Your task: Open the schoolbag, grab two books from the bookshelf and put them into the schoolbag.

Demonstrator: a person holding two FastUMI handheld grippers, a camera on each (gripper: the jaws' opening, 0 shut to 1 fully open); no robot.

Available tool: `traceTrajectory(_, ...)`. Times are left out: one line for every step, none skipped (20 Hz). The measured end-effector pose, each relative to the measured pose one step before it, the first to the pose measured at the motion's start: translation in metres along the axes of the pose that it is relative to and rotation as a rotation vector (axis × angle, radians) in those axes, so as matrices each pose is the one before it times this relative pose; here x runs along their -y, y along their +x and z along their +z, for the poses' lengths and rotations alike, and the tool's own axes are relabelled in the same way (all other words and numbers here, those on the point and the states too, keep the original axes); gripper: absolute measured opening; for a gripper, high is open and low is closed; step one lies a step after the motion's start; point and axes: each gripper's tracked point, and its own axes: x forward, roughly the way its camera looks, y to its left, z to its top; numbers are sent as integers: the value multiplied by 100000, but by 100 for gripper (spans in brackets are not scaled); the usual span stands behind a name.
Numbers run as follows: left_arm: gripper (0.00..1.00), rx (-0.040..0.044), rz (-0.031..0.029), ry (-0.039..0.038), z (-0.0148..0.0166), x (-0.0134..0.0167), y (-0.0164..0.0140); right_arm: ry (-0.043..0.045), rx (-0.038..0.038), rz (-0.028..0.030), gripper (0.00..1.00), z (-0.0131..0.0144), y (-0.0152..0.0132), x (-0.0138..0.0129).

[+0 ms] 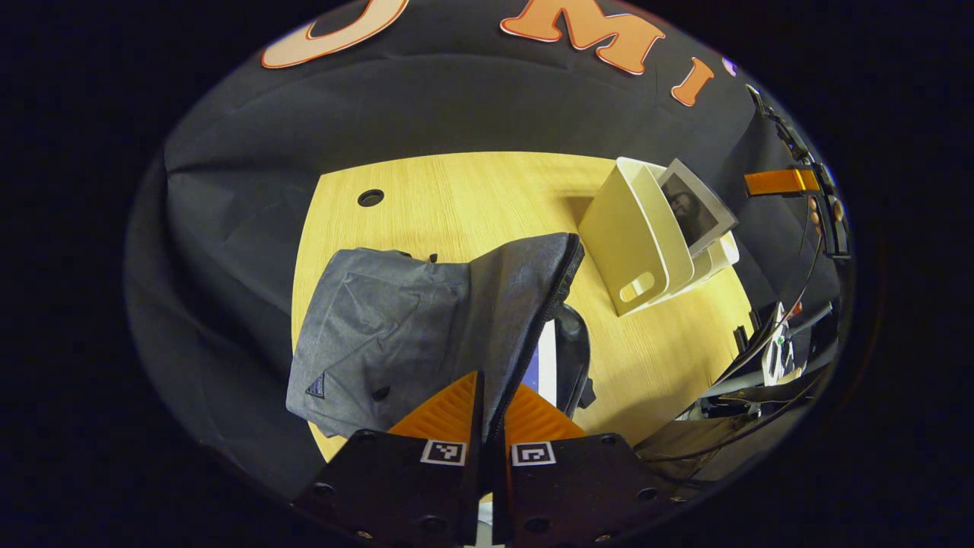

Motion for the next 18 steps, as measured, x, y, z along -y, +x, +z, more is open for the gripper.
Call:
traceTrajectory(8,-166,526,-558,48,-12,132,616,-816,-558,96,347,496,409)
traceTrajectory(8,-357,462,-581,-38,-43,-70,770,-2111,-898,96,-27,587,646)
traceTrajectory(8,-63,644,-599,-12,-18,34,566,-1003,-1040,96,92,425,557)
traceTrajectory(8,-55,472,-487,54,32,-29,144,-1349,-1249,96,154,759,666)
traceTrajectory(8,-35,568,-500,-78,-100,-30,332,-1183,-972,96,55,539,510)
traceTrajectory(7,-445,594,-553,-50,-11,-45,143,-1321,-320,96,171,574,348)
traceTrajectory(8,-210,770,-471,3,-81,-53,97,-1006,-648,96,218,664,313)
traceTrajectory(8,-235,903,-657,-64,-4,82,-217,-1223,-258,95,172,629,332)
traceTrajectory(8,-100,657,-604,47,-18,-14,-154,-1023,-461,95,-37,545,271)
traceTrajectory(8,-302,437,-740,-76,22,-62,-59,-1478,-160,95,25,623,237)
traceTrajectory(8,-341,406,-872,-64,101,21,613,-1507,-339,94,-124,735,177)
traceTrajectory(8,-267,565,-758,-83,33,-84,373,-1739,-12,94,-146,662,76)
traceTrajectory(8,-234,513,-674,-70,33,57,426,-1792,-515,93,-263,802,182)
traceTrajectory(8,-204,609,-489,-18,123,-50,529,-1466,-560,93,-126,684,285)
traceTrajectory(8,-182,629,-363,-8,12,-52,891,-1252,194,93,-157,660,98)
traceTrajectory(8,-269,751,-160,-204,-50,-28,941,-1103,759,89,-86,569,-56)
traceTrajectory(8,-275,1511,-689,-101,-72,3,1367,-1156,199,87,-223,341,0)
traceTrajectory(8,-59,411,-566,-42,94,-38,1320,-1283,69,84,63,501,106)
